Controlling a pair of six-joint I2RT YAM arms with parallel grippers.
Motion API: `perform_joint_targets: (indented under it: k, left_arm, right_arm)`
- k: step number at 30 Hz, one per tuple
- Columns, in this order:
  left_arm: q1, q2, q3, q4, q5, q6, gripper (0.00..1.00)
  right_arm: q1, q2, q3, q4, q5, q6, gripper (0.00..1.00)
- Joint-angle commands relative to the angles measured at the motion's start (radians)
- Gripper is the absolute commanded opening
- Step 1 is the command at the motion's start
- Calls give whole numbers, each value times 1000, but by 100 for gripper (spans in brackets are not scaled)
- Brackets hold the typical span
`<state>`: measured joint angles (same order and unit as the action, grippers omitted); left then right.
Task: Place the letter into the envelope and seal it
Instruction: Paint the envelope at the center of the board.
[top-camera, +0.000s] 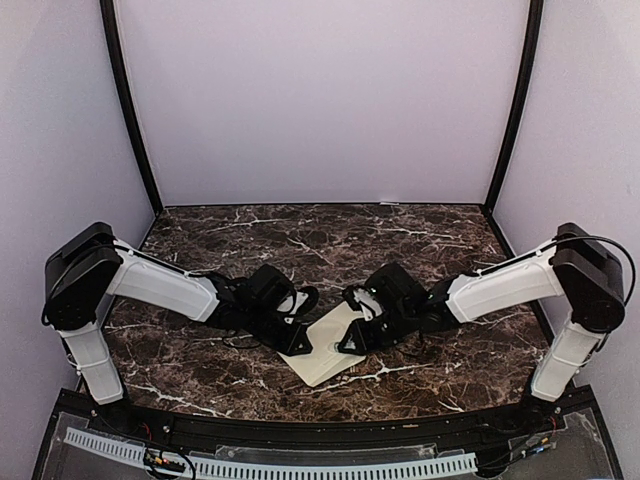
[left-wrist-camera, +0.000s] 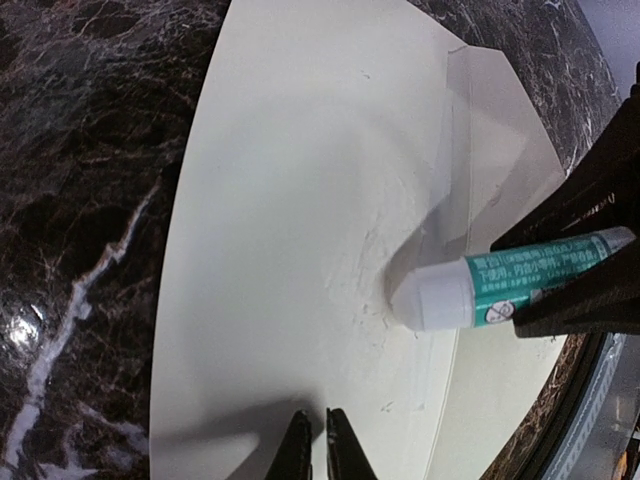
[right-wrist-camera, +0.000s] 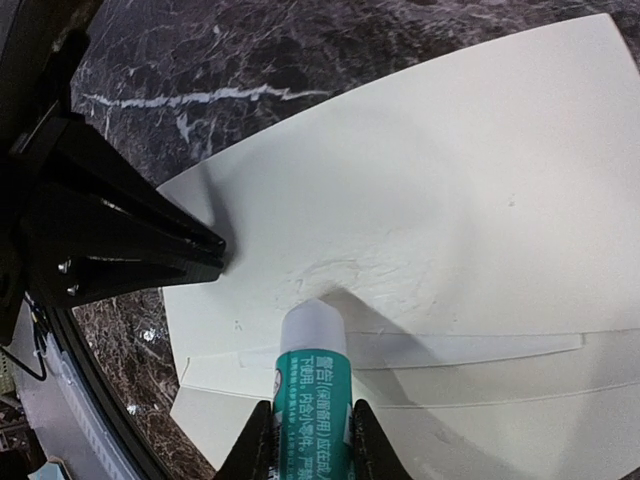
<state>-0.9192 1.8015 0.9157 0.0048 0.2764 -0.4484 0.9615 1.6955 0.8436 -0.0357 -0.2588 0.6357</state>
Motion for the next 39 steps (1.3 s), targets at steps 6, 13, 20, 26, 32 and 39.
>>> perform_joint_targets:
  k: [6,13,20,26,32,39]
  left_arm:
    - [-3,-7,-13,-100,-31,13,6]
    - [-2,-11,-17,-98,-31,11,6]
    - [-2,-12,-21,-97,-34,10,6]
    - [-1,-9,-22,-91,-29,8,6]
    - [-3,-15,-15,-88,-31,5,6]
    - [-2,-55,14,-62,-42,-29,14]
  right_arm:
    - [57,59,28,-59,-11,20,5]
    - [24,29,16,-88,93,94,5]
    - [-42,-24,-45,-124,151,116,5]
    - [-80,-43,-55,-121,162,94,5]
    - [-82,-117,-43,-21,35,7,5]
    - [-111,-353,-57,94,-69,-25,7]
